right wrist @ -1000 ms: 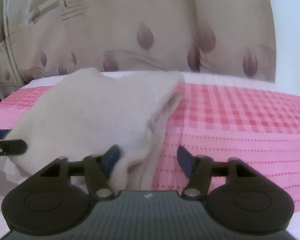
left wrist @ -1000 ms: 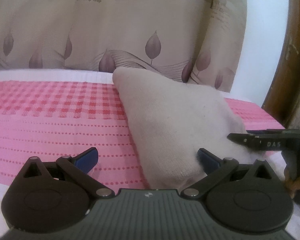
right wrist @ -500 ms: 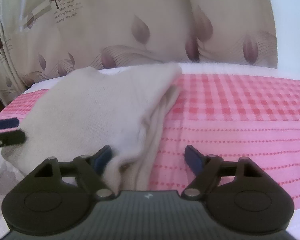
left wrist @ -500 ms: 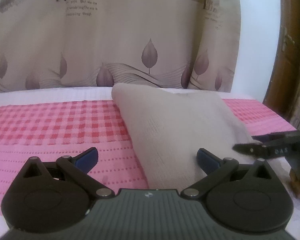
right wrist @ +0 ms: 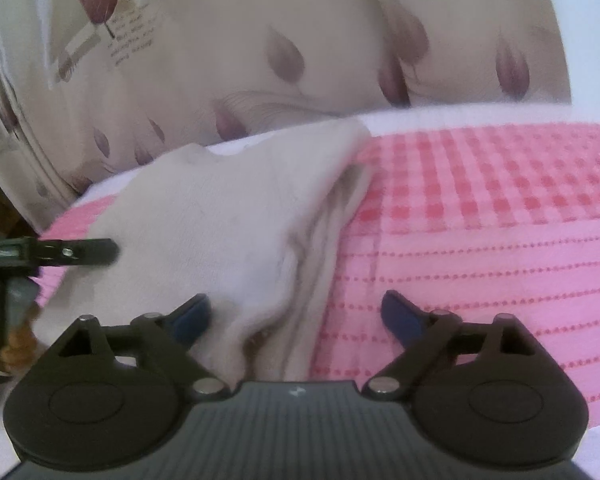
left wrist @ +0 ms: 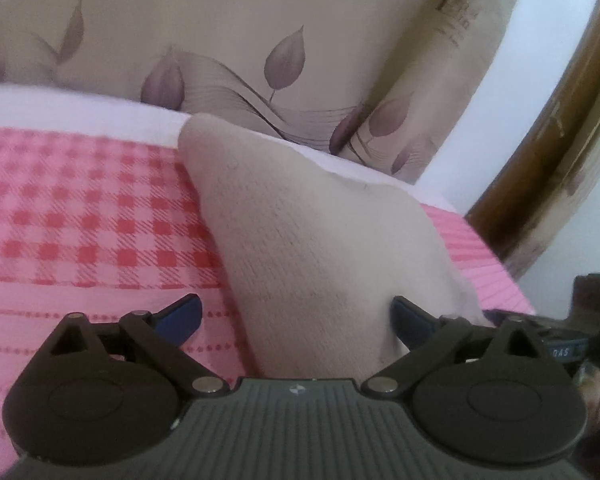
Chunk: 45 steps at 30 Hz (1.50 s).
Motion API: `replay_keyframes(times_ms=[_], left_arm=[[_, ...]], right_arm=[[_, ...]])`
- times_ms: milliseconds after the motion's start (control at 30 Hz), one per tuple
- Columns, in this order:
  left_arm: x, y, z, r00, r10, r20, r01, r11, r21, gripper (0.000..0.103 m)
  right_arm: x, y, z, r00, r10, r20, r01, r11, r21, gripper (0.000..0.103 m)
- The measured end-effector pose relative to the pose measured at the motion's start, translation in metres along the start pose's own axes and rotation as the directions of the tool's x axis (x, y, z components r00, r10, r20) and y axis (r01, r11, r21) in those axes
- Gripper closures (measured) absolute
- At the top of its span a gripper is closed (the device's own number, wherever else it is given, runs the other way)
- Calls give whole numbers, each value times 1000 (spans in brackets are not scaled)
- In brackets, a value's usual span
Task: Fold small clothes
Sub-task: 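Open the right gripper and withdraw from the folded sweater, then close both grippers on the folded sweater's edges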
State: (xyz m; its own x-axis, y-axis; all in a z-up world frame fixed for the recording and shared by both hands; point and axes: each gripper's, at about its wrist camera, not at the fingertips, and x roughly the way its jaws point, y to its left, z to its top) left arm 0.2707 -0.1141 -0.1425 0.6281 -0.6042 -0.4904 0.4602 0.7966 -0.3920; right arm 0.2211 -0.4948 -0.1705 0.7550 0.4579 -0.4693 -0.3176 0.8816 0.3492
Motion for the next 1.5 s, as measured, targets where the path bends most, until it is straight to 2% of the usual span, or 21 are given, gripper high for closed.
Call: replay_keyframes(times_ms=[133,267,433,600,733,933,1000,1100,1133,1300,1467,1500], left_arm=[[10,3,4,998,-56,-16,56,998,13,10],[17,5,6,995,-97,-20,98,995,20,14],[21,5,5,993,-114,-17,114,993,27,14],[19,11,4,991,-135,-6,135,991,2,15],[21,7,3,993,-120,-1,120,992,27,14],[23,-3,1,995,-95,-6,95,992,82,8],[25,-4,1,996,-92,-8,92,991,92,8],[25,-3,1,995,-98,-12,99,992,83,8],[26,-2,2,995,-102,-13,103,992,76,8],[28,2,5,992,-125,-21,126,991,38,9],[31,17,11,985,-171,-12,170,984,-59,26],[31,19,11,984,-176,-13,175,982,-66,27]], right_arm=[[1,-12,6,997,71,-6,-71,995,71,0],[8,-19,17,995,92,-22,-90,992,89,0],[19,-27,29,989,145,-31,-139,979,148,0],[36,-18,38,979,193,-62,-187,979,84,0],[51,-15,42,940,327,-95,-316,942,116,0],[56,-41,46,891,450,-64,-426,875,231,1],[58,-37,50,896,433,-98,-410,893,187,0],[64,-38,51,894,441,-76,-431,894,122,0],[64,-39,51,888,454,-70,-444,888,117,0],[63,-36,54,896,434,-98,-425,899,103,0],[65,-32,54,905,416,-88,-406,908,107,0],[65,-32,55,905,415,-90,-406,908,109,0]])
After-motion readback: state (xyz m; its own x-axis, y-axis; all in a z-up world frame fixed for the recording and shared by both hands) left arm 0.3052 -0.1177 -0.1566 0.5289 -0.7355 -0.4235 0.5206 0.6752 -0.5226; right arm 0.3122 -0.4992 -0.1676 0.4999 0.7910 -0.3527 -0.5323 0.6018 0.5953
